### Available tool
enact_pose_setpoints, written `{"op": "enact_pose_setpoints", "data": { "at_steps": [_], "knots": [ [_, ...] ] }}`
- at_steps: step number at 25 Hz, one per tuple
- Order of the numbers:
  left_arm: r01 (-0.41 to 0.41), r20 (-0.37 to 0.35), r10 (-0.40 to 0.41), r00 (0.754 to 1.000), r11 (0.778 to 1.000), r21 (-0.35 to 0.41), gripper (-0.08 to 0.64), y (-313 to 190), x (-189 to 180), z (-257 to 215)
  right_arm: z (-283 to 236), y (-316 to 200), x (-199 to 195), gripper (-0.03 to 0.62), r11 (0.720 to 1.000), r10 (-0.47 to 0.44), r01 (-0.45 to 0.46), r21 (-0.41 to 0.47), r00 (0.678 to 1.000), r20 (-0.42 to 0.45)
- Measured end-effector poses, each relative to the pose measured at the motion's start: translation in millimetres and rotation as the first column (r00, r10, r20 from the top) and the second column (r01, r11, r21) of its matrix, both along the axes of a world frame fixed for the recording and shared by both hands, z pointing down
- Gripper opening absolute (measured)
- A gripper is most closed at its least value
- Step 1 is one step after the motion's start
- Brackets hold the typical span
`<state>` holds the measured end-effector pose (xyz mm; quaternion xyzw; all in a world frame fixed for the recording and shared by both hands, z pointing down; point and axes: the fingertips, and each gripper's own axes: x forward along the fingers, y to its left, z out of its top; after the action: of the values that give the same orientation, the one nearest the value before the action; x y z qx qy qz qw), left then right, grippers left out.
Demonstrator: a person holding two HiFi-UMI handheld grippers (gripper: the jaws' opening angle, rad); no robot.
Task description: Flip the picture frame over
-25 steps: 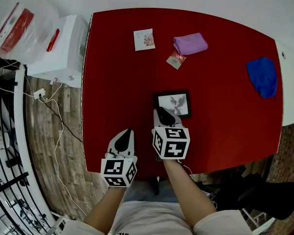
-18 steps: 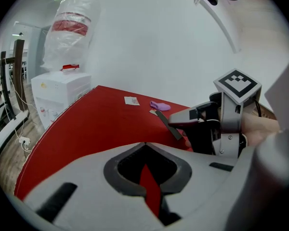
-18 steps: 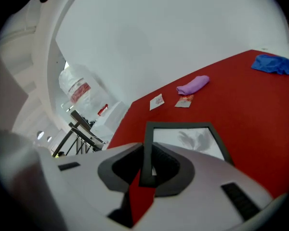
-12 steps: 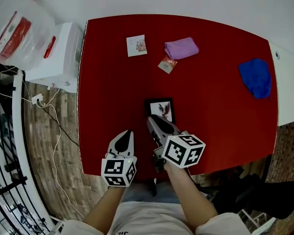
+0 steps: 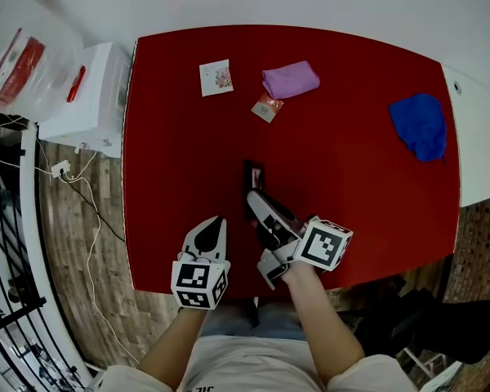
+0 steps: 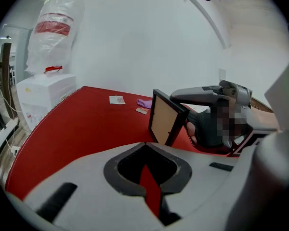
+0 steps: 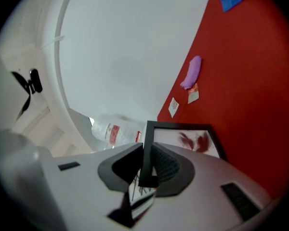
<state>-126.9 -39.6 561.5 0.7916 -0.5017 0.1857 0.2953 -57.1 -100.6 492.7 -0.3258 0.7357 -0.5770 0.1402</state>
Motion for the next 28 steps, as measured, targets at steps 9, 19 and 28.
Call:
{"op": "enact_pose_setpoints", "data": {
  "at_steps": [9, 19, 28],
  "knots": [
    [-0.105, -0.027, 0.105, 0.994, 0.994, 0.028, 0.006, 3.7, 36.2, 11.2, -1.1, 3.6, 14.0, 0.061, 0.998, 0.035, -0.020, -0.062, 0.966, 0.258],
    [-0.258, 0.038, 0.255, 0.966, 0.959, 0.122, 0.095, 6.7, 80.2, 23.5, 2.6, 9.4, 35.0, 0.061, 0.998, 0.035, -0.017, -0.062, 0.951, 0.306],
    [-0.322, 0.152, 0.298, 0.942, 0.932, 0.170, 0.120, -7.5, 123.7, 35.5, 1.8, 10.6, 53.0, 0.061, 0.998, 0.039, -0.024, -0.059, 0.960, 0.276]
  ]
}}
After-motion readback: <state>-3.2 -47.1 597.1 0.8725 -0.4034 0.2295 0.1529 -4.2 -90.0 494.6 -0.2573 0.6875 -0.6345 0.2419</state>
